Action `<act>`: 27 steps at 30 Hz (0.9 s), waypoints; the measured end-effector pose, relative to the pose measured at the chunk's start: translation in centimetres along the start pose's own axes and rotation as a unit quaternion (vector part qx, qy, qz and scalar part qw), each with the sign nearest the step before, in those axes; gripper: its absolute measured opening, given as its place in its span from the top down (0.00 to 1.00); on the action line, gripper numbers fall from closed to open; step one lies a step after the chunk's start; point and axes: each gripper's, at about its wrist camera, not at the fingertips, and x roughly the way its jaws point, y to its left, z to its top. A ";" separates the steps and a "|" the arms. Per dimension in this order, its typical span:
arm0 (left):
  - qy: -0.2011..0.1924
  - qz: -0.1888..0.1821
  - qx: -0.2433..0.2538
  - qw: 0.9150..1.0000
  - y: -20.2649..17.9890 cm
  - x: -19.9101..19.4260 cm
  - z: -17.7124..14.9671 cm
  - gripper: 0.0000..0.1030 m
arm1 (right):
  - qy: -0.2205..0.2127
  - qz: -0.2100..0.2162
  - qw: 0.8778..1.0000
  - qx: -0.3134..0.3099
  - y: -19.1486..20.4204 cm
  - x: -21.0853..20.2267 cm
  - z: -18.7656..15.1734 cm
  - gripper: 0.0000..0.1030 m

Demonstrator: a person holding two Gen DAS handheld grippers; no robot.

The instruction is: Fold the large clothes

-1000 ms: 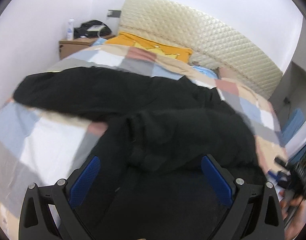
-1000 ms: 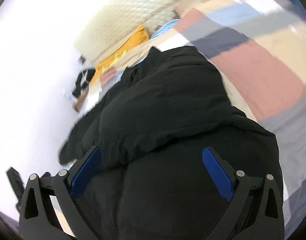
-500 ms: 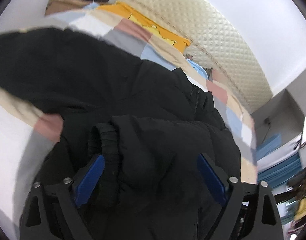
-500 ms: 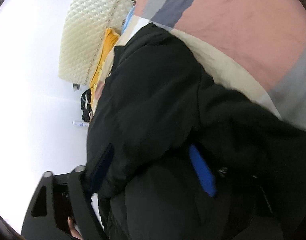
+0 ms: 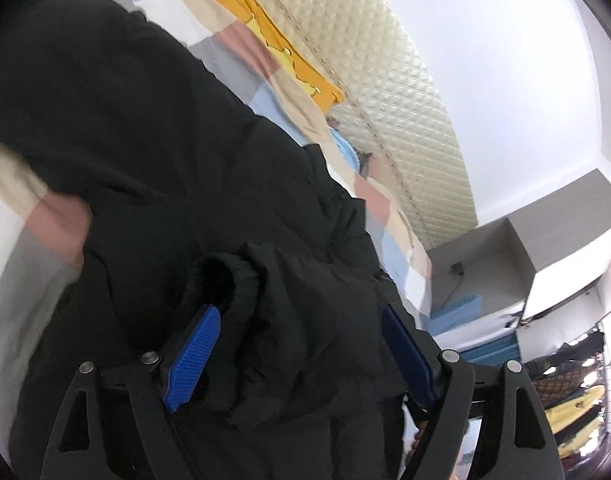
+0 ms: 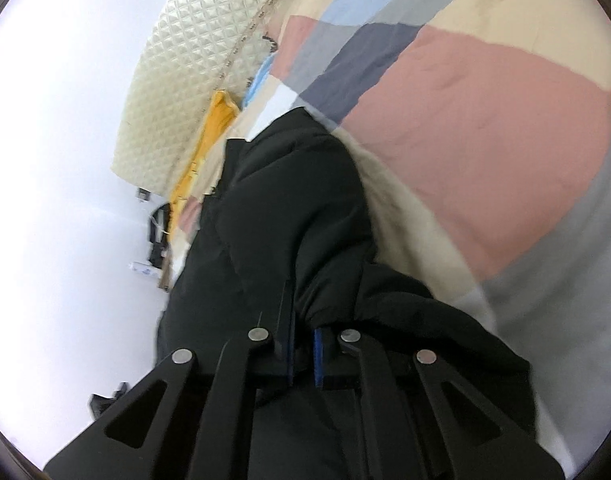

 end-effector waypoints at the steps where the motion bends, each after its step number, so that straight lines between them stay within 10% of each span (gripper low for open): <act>1: 0.005 -0.003 -0.002 1.000 0.1 -0.1 -0.1 0.20 | 0.002 -0.013 1.000 -0.004 -0.1 -0.1 0.0 0.94; 16: 0.061 -0.042 -0.040 0.996 1.6 6.0 1.8 0.28 | 0.016 -0.093 0.995 -0.040 -0.4 -0.4 -0.8 0.94; 19: 0.067 -0.047 -0.042 0.996 1.2 7.7 3.3 0.49 | 0.016 -0.099 0.994 -0.048 -0.3 -0.2 -0.9 0.94; 21: 0.065 -0.034 -0.019 0.997 0.2 8.6 4.0 0.82 | 0.013 -0.105 0.993 -0.055 -0.1 -0.1 -1.0 0.94; 27: 0.035 -0.035 0.052 0.997 -3.9 6.8 5.0 0.92 | -0.012 -0.109 0.990 -0.084 1.1 -0.3 -1.5 0.94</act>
